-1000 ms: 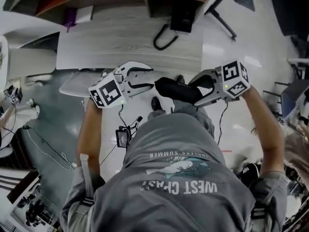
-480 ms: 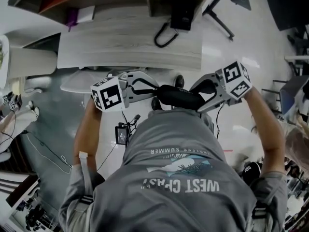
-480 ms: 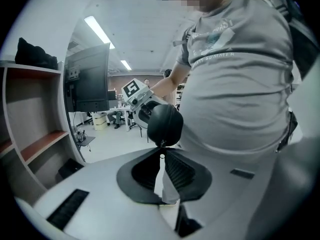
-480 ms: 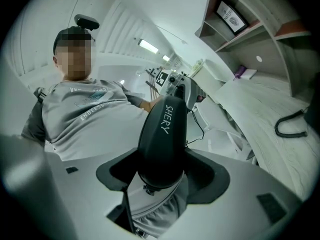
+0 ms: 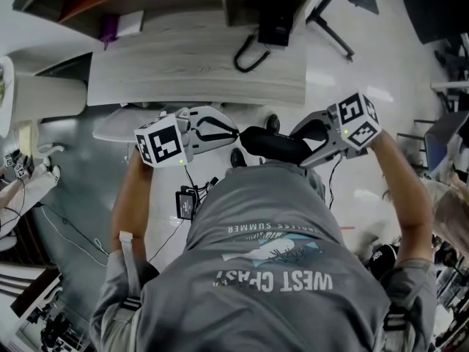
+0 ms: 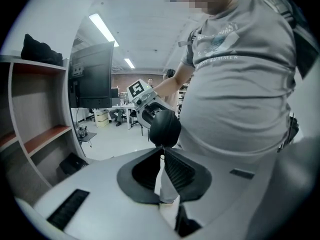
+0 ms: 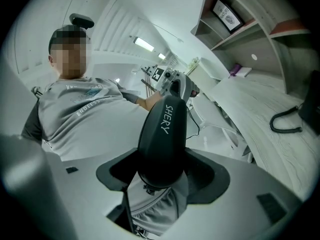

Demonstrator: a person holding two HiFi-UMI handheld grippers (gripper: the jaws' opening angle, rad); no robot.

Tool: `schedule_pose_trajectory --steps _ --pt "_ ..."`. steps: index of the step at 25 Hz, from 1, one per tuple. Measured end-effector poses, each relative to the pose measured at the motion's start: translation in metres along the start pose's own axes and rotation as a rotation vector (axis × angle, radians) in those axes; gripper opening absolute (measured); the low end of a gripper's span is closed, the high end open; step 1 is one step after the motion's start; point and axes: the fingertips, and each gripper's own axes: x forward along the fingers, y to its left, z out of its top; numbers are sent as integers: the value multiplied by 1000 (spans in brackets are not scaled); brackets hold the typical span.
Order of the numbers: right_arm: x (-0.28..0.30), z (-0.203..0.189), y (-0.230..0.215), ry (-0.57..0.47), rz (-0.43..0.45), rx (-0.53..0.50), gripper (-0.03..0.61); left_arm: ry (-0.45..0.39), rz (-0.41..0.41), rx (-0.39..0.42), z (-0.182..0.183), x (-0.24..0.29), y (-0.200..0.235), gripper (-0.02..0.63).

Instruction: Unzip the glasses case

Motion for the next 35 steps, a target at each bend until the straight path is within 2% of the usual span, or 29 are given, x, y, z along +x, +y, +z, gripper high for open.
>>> schedule_pose_trajectory --steps 4,7,10,18,20,24,26,28,35 --pt "1 0 -3 24 -30 -24 295 -49 -5 -56 3 -4 1 23" --pt "3 -2 -6 47 -60 -37 295 -84 9 -127 6 -6 6 8" --pt "0 1 -10 32 -87 -36 295 -106 62 -205 5 -8 15 3" --pt "-3 10 -26 -22 -197 -49 291 -234 203 -481 -1 -18 40 0" --pt "-3 11 -29 -13 -225 -64 290 -272 203 -540 -2 -20 42 -2" --pt "-5 9 -28 16 -251 -89 287 -359 125 -626 11 -25 37 0" --pt "-6 10 -29 16 -263 -92 288 -393 104 -639 19 -26 35 -1" --pt "-7 12 -31 1 -270 -81 287 -394 120 -630 22 -27 36 0" --pt "-10 31 -41 -85 -290 40 288 -354 274 -576 27 -36 52 0"
